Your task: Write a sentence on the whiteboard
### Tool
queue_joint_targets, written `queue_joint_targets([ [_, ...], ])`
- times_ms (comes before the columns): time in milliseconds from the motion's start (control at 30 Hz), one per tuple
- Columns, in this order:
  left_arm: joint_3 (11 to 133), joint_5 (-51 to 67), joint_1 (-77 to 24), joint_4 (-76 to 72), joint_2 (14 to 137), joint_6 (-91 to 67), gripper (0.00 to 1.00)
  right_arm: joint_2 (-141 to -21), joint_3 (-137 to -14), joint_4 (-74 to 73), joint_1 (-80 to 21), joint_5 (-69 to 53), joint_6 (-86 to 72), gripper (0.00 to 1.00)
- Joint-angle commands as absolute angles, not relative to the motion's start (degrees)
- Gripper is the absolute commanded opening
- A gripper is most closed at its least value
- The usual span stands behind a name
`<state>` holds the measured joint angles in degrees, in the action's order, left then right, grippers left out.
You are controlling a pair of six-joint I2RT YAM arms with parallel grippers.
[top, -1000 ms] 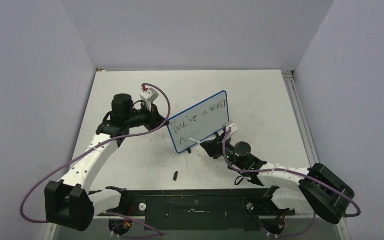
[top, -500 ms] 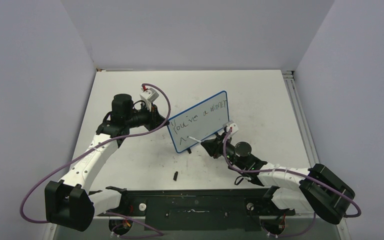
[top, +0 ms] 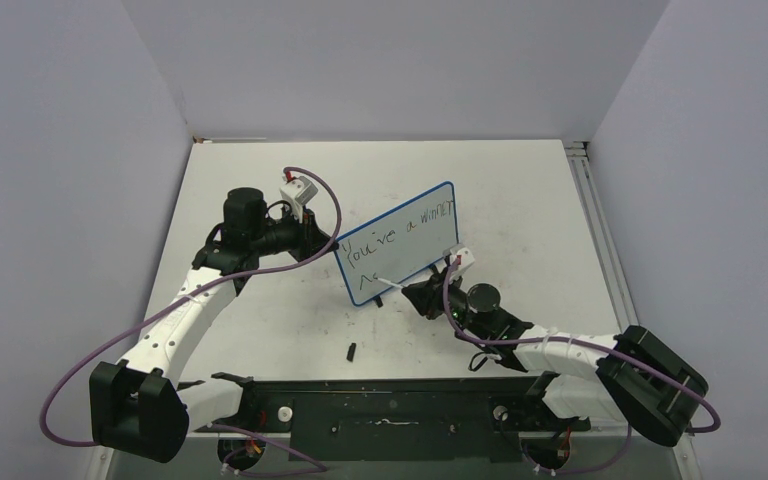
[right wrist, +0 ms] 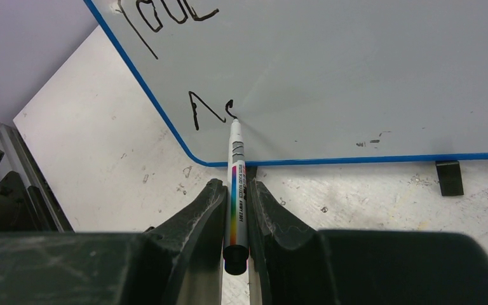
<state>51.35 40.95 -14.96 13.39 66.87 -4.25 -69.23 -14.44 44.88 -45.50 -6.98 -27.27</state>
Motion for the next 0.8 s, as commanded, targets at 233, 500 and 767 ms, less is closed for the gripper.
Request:
queue_joint_targets([
  [233,51.5,42.2,-15.3,13.4,65.8,-5.2,0.00,-65.1,-14.8,44.3,-45.7,-0.5,-26.2,0.05],
  [500,51.5,42.1,-15.3,13.3,65.8,-5.2,0.00,-66.9,-16.8,47.0,-45.8,-3.8,-26.3,0.05],
  [767,51.5,42.2,-15.3,13.3,65.7,-5.2,0.00,-66.7,-16.7,48.2,-46.2,-4.2,-26.7,0.05],
])
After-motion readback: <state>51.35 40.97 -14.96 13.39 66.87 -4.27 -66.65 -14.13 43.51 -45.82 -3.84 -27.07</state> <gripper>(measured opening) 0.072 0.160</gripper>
